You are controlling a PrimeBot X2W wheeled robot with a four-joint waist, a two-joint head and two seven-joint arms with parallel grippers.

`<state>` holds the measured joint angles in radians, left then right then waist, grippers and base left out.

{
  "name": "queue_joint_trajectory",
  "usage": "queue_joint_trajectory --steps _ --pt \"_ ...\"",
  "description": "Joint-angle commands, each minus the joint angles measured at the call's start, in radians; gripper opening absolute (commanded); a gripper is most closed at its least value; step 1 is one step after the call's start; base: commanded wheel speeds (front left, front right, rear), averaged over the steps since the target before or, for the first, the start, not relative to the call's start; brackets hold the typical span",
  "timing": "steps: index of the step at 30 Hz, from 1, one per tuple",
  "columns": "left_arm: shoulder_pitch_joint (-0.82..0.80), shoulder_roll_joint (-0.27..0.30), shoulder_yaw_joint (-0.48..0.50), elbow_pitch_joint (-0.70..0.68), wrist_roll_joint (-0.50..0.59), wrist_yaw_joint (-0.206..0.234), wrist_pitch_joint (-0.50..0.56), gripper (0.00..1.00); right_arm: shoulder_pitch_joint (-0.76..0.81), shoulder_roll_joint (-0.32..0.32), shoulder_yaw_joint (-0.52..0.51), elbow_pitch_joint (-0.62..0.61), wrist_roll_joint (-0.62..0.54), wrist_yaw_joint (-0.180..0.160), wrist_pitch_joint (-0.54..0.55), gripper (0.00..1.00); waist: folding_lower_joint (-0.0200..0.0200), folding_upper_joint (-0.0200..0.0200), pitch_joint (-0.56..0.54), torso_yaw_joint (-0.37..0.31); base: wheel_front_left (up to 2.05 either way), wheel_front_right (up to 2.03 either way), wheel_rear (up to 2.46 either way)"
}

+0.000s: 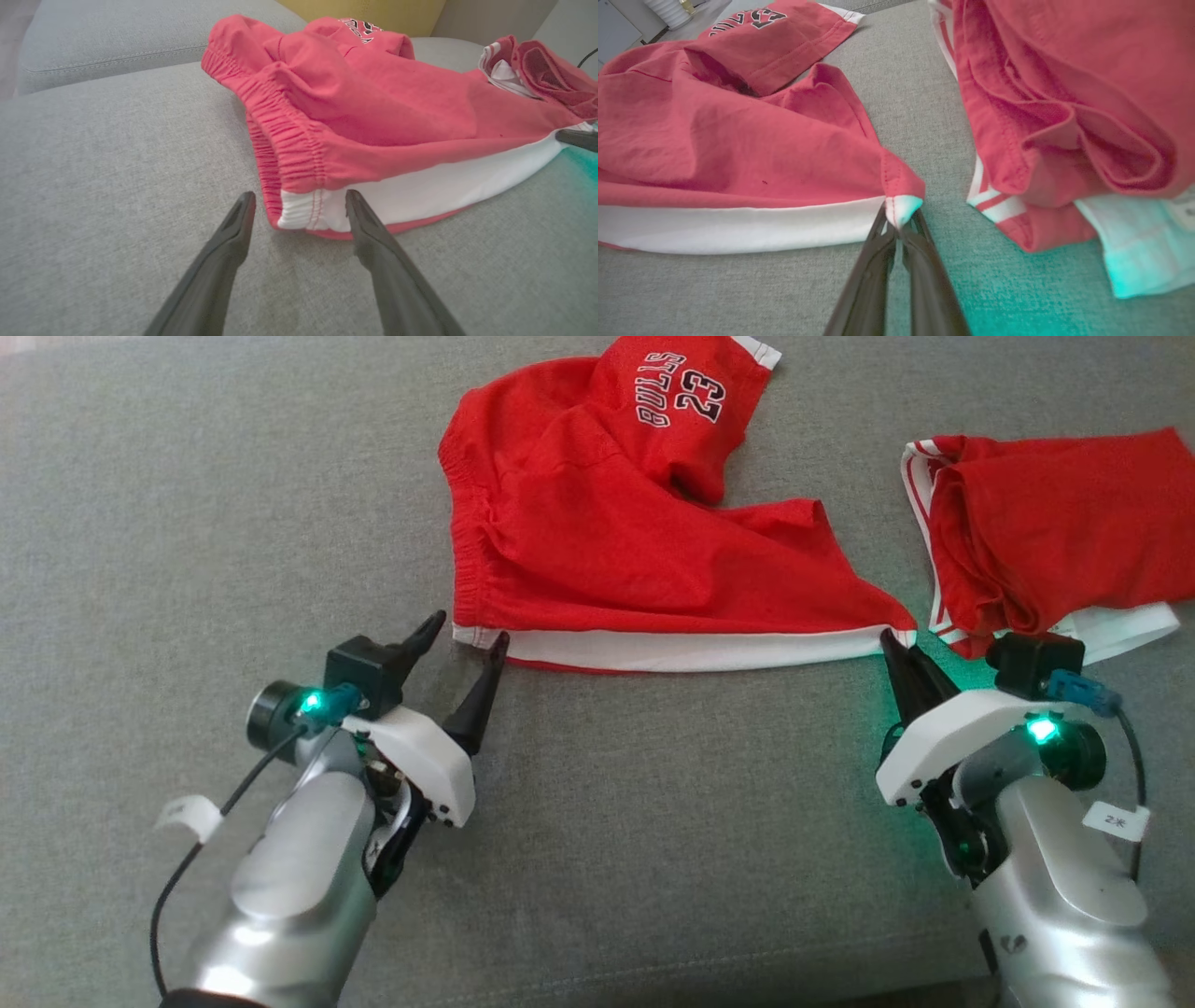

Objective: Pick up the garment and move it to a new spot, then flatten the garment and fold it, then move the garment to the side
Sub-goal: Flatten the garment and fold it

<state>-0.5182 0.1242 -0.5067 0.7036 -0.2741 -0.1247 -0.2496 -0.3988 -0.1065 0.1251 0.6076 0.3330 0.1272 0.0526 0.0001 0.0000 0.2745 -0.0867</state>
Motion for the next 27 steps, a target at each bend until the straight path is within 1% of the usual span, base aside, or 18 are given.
queue_joint_trajectory --steps 1,2,6,9,14,17,20,24,27 --pt "-0.043 0.026 0.017 -0.018 -0.014 -0.006 -0.012 1.00 -0.024 -0.001 0.021 -0.024 -0.004 0.003 -0.009 0.00 -0.0001 0.0000 0.000 0.000 0.00 0.00 0.00" --pt "-0.046 0.026 -0.009 -0.004 -0.037 -0.006 -0.012 0.00 -0.026 -0.003 0.023 -0.021 -0.004 0.003 -0.010 0.00 -0.0001 0.0000 -0.001 -0.001 0.00 0.00 0.00" --pt "-0.056 0.040 -0.051 0.001 -0.076 -0.006 -0.012 0.00 -0.031 -0.011 0.029 -0.027 -0.013 0.003 -0.024 0.00 -0.0001 0.0000 -0.006 0.001 0.00 0.00 0.00" --pt "-0.060 0.055 -0.050 -0.025 -0.090 -0.006 -0.012 0.00 -0.031 -0.023 0.032 -0.047 -0.023 0.003 -0.039 0.00 -0.0001 0.0000 -0.015 0.004 0.00 0.00 0.00" --pt "-0.052 0.085 -0.040 -0.116 -0.090 -0.006 -0.012 0.00 -0.039 -0.077 0.060 -0.127 -0.037 0.003 -0.043 0.00 -0.0001 0.0000 -0.044 0.009 0.00 0.00 0.00" --pt "-0.058 0.111 -0.030 -0.186 -0.084 -0.005 -0.012 0.00 -0.066 -0.128 0.087 -0.205 -0.031 0.003 -0.016 0.00 -0.0001 0.0000 -0.074 0.010 0.00 0.00 0.00" --pt "-0.071 0.135 -0.009 -0.262 -0.091 0.005 -0.008 0.00 -0.107 -0.182 0.119 -0.289 -0.028 0.003 0.024 0.00 -0.0001 0.0000 -0.113 0.012 0.00 0.00 0.00" --pt "-0.096 0.171 0.020 -0.383 -0.094 0.030 0.031 0.00 -0.161 -0.242 0.168 -0.388 -0.014 0.003 0.091 0.00 -0.0001 0.0000 -0.176 0.017 0.00 0.00 0.00" --pt "-0.113 0.199 0.045 -0.483 -0.101 0.054 0.081 0.00 -0.194 -0.273 0.193 -0.445 0.008 0.003 0.145 0.00 -0.0001 0.0000 -0.230 0.021 0.00 0.00 0.00"
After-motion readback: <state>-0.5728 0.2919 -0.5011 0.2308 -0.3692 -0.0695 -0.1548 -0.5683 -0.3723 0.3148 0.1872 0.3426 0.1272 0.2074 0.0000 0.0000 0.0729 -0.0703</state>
